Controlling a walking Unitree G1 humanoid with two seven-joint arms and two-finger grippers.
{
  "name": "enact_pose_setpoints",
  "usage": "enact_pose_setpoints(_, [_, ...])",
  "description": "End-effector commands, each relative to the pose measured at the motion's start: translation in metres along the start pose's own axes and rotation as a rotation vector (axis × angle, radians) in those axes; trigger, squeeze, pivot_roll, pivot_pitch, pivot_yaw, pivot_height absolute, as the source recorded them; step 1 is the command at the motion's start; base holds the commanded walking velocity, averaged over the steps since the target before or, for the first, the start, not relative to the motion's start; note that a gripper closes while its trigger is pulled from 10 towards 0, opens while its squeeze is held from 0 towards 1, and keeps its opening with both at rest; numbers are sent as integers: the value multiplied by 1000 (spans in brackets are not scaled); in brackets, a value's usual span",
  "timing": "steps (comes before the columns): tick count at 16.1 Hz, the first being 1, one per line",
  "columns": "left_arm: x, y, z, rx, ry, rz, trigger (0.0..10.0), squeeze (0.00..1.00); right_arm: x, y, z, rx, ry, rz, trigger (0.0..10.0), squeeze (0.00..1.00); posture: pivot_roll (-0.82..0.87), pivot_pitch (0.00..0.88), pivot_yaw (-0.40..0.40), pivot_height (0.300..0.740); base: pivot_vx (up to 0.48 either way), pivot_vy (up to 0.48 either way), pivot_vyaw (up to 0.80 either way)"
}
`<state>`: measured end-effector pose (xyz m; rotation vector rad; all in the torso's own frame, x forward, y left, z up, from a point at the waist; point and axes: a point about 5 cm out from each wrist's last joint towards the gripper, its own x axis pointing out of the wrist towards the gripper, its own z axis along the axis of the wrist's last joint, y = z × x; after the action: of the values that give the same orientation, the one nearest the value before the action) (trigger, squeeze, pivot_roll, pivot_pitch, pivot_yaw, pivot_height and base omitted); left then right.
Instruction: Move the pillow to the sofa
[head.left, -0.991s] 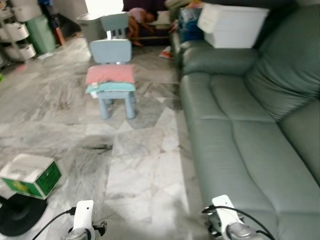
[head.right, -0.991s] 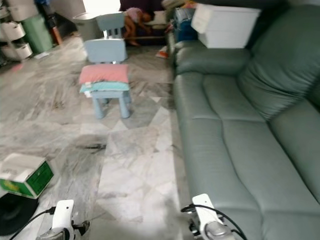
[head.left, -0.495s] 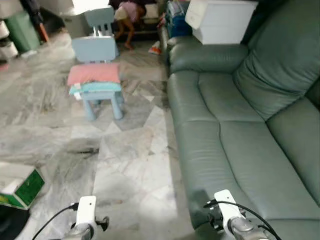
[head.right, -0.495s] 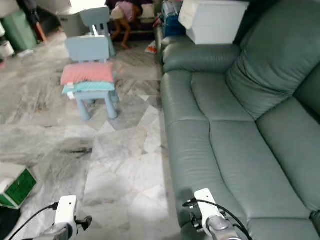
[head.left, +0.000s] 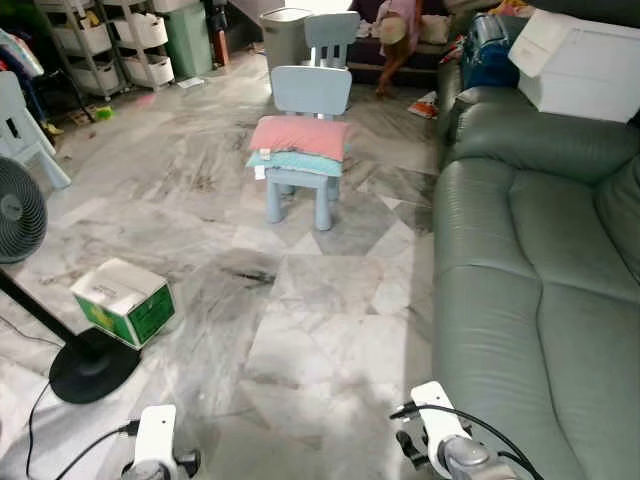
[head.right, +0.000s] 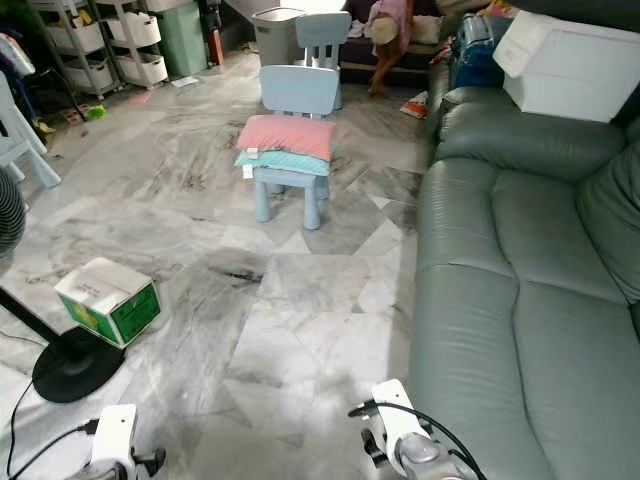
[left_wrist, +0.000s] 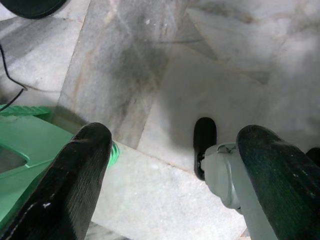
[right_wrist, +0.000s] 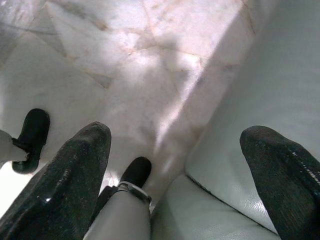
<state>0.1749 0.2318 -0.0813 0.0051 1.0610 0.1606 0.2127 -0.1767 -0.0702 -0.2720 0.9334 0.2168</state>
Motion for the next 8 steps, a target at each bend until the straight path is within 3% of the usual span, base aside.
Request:
enact_pose_setpoints(1, [1, -2, 7, -5, -16, 0, 10000, 0, -1, -3, -3, 21, 8, -16, 10000, 0, -83, 0, 8, 720, 0, 0, 0])
enact_pose_setpoints(3, [1, -3, 7, -9, -15, -2, 10000, 0, -1, -2, -3, 23, 8, -15, 10000, 0, -82, 0, 6, 720, 0, 0, 0])
enact_pose_setpoints(8, [1, -2, 6, -8, -8, 1, 10000, 0, -1, -3, -3, 3, 8, -11, 10000, 0, -80, 0, 3, 720, 0, 480, 0])
